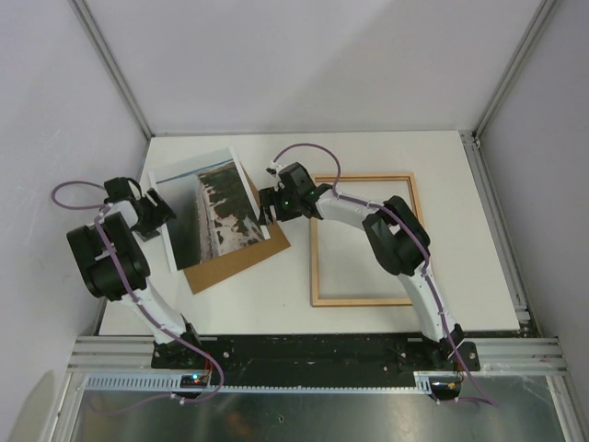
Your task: Put the photo into the frame
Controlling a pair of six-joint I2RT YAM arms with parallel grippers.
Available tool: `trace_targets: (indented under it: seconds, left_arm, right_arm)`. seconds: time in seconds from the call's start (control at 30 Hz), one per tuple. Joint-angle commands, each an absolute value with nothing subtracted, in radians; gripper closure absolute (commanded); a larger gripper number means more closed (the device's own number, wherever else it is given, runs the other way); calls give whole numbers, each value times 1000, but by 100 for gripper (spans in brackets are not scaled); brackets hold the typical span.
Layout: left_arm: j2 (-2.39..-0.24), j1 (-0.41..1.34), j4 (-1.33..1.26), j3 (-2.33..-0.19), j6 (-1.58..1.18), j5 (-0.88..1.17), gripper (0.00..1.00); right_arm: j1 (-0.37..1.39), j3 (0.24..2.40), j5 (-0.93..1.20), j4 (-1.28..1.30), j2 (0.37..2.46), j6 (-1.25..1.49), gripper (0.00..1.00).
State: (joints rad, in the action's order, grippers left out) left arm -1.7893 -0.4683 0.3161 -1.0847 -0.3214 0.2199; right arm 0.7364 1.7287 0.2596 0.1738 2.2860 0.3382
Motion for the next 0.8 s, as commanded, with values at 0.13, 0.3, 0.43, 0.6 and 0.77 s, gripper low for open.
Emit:
trace_targets:
  seconds: [0.13, 0.3, 0.43, 0.6, 0.77]
  left_arm:
    - [-1818, -473, 287, -1072, -314, 297, 30]
    - [-1814, -474, 287, -1073, -315, 307, 46]
    - [-1797, -473, 288, -1072, -318, 316, 58]
    - [-1759, -474, 288, -1063, -326, 329, 72]
    - [-1719, -474, 288, -1053, -332, 336, 82]
  right_arm:
    - [706, 1813, 338, 133, 2360, 341, 23]
    - [697, 1844, 369, 147, 2404, 351, 23]
    - [699, 1842, 374, 145, 2411, 355, 23]
    - [699, 1841, 382, 141, 2411, 360, 23]
    - [700, 1843, 389, 139, 2408, 366, 23]
